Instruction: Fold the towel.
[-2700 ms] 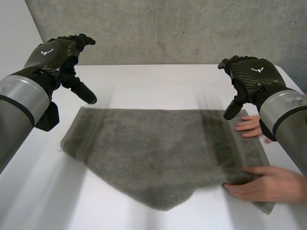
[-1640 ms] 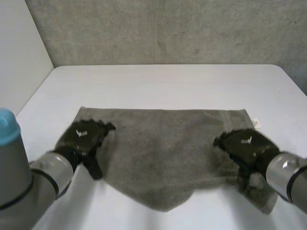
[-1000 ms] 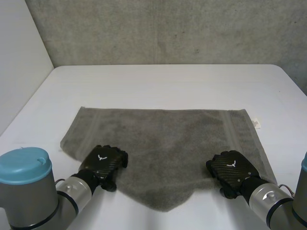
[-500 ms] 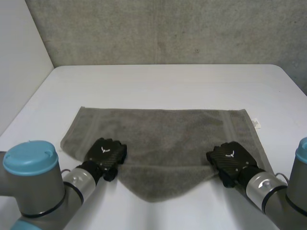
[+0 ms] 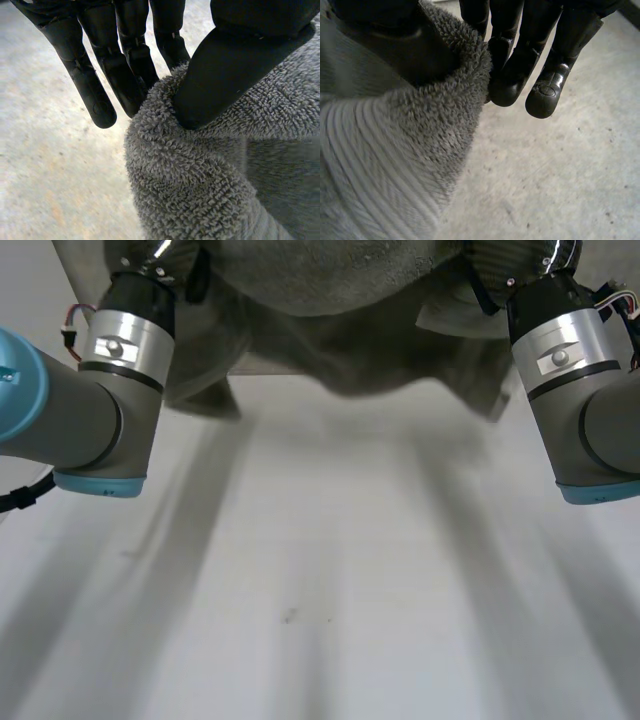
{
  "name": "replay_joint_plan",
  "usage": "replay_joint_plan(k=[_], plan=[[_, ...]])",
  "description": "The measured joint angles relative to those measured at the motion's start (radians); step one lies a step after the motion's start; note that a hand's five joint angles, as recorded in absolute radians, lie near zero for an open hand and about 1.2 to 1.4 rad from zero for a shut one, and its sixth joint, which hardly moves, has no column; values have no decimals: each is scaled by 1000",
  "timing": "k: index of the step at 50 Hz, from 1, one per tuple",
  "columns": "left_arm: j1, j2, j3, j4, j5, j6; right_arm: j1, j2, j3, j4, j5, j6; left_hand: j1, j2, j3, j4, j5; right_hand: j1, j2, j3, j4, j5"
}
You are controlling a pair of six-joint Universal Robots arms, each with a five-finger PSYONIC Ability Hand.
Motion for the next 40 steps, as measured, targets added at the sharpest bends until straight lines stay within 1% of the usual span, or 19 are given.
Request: replay_joint_plan(k=[3,8,12,16,18,20,24,28,31,34,38,39,40], plan=[[12,20,-53,15,1,-13,9,-17,57,22,-2,10,0,0,0,0,2,0,0,0,0,0],[44,43,-202,12,12,-22,12,-30,172,168,-10,13,-1,0,1,0,2,0,0,0,0,0],[61,51,-350,-14,44,-22,8,-27,245,311,-13,11,-1,0,1,0,2,0,0,0,0,0],[66,71,-507,-87,105,-14,3,-29,304,488,-14,8,-1,0,1,0,2,0,0,0,0,0],[66,88,-547,-125,124,-11,3,-31,312,536,-13,8,-1,0,1,0,2,0,0,0,0,0],[68,129,-595,-194,149,-4,2,-42,316,630,-13,12,-1,0,1,0,2,2,0,0,0,0],[90,225,-627,-315,173,1,3,-87,306,739,-15,18,-1,0,1,1,3,4,0,0,0,0],[119,282,-615,-379,179,1,4,-114,291,777,-18,20,-1,0,1,1,3,4,0,0,0,0],[132,271,-596,-398,179,1,8,-84,278,776,-18,20,-1,0,1,1,3,4,0,0,0,0],[134,225,-574,-401,175,3,12,-35,264,766,-18,19,-1,0,1,1,3,4,0,0,0,0],[129,93,-509,-397,166,6,16,68,224,742,-14,17,-1,0,1,1,3,4,0,0,0,0],[127,50,-484,-396,164,7,16,94,211,736,-12,17,-1,0,1,1,3,-34,-35,-42,-42,-47],[126,11,-460,-396,162,7,17,118,196,729,-10,18,-10,-36,-35,-36,-12,-159,-161,-169,-169,-163]])
